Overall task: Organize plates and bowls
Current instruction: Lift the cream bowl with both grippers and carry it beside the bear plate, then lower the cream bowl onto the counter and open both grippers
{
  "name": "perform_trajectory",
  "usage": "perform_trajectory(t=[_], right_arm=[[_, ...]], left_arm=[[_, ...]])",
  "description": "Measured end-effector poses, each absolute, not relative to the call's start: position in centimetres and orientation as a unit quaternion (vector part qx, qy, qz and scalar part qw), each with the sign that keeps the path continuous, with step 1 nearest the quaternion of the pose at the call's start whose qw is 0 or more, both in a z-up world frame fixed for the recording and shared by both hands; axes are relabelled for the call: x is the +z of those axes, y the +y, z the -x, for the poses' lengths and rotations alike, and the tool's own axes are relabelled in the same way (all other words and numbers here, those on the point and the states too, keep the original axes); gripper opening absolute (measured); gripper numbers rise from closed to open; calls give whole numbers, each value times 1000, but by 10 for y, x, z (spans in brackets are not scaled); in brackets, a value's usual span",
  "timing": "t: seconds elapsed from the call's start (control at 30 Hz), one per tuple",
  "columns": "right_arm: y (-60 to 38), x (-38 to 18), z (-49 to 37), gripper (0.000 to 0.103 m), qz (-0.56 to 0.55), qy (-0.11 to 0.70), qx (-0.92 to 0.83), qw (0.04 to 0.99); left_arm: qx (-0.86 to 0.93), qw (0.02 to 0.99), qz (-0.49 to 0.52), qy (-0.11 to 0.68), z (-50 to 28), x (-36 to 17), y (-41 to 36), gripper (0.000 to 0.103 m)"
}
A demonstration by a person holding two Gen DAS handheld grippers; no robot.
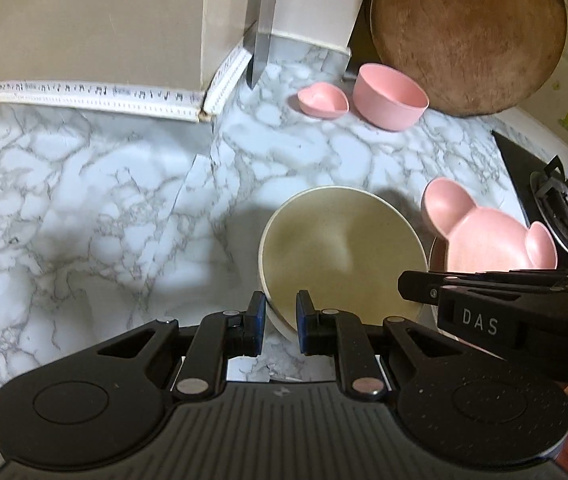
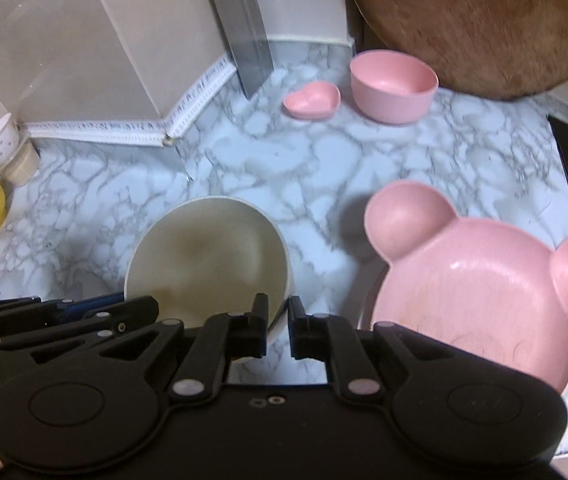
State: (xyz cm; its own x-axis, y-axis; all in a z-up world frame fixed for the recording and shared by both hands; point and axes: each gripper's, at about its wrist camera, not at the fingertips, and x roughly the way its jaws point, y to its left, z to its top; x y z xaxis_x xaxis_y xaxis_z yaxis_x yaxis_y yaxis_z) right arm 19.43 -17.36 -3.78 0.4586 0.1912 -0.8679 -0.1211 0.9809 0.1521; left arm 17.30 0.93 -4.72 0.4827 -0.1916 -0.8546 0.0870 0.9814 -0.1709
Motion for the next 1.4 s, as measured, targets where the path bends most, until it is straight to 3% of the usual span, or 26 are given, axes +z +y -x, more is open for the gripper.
perform_trajectory(t=[0.67, 0.87, 1.17, 1.4], right_arm=[[-187, -64, -187, 9, -45, 540, 88, 836], [-190, -64, -189, 18, -59, 544, 94, 832], [-203, -48, -186, 24, -65, 535, 100, 836], [-206, -26, -180, 37, -51, 514, 115, 848]], left_arm=[[-88, 849, 40, 520, -173, -65, 0, 15], [-81, 845, 56, 526, -176, -69, 5, 15], [-74, 854, 53, 512, -173, -52, 19, 15], [-88, 868, 43, 486, -173, -26, 15, 15]])
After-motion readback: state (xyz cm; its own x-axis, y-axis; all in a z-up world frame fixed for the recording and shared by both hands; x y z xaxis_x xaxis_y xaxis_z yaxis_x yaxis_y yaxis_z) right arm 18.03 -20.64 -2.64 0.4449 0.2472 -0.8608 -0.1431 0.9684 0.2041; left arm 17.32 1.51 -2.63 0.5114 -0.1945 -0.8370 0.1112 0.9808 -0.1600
